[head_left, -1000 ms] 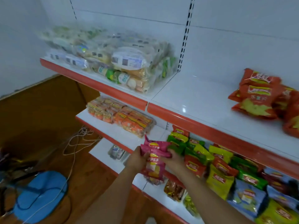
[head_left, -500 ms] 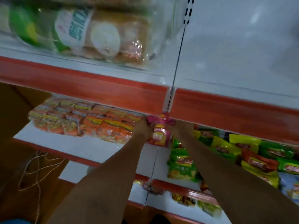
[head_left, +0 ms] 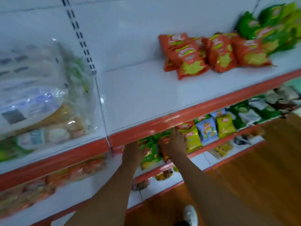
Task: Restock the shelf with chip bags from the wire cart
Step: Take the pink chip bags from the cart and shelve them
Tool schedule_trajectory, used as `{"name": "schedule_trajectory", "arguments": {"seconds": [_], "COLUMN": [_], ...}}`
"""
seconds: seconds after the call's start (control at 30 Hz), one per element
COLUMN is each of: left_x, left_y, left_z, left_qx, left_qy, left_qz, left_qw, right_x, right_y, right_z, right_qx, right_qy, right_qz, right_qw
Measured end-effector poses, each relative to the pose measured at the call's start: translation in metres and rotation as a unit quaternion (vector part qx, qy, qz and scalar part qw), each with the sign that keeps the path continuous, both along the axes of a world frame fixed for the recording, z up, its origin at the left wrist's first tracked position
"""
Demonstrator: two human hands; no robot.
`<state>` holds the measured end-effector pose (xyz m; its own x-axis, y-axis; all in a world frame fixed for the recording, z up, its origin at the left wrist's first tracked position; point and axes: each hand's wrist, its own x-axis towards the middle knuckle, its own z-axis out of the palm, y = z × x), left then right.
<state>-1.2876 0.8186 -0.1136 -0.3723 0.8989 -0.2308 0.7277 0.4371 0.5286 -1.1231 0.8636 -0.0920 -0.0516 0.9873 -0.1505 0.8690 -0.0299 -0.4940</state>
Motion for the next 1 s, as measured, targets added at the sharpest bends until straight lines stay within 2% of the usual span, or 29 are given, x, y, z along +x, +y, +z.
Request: {"name": "schedule_trajectory", "arguments": {"seconds": [0.17, 0.33, 0.43, 0.6, 0.73, 0.9, 1.0], "left_x": [0.186, 0.403, 0.545, 0.754, 0.893, 1.040, 1.139], "left_y": [0.025, 0.024, 0.004, -0.080, -0.154, -0.245, -0.298], "left_z": [0.043, 0.059, 0.062, 0.070, 0.059, 0.014, -0.011], "left_qx": [0.044, 0.019, 0.013, -0.042, -0.079, -0.134, -0.137], "left_qy": [-0.035, -0.086, -0.084, -0.105, -0.095, -0.046, -0.002], "left_qz": [-0.213, -0.387, -0.465, -0.615, -0.710, -0.811, -0.872], "left_qw": [0.976, 0.918, 0.881, 0.781, 0.693, 0.568, 0.470], "right_x": [0.184, 0.398, 0.516, 0.679, 0.770, 0.850, 0.906], "right_y": [-0.036, -0.098, -0.156, -0.282, -0.380, -0.491, -0.539], "right_z": [0.011, 0.021, 0.024, 0.026, 0.016, -0.029, -0.050], "right_qx": [0.003, 0.021, 0.008, -0.001, -0.017, -0.010, -0.002], "right_qy": [0.052, 0.057, 0.056, 0.083, 0.074, 0.140, 0.147], "right_qz": [-0.182, -0.345, -0.453, -0.609, -0.710, -0.828, -0.880], "right_qw": [0.982, 0.936, 0.890, 0.789, 0.701, 0.543, 0.452]}}
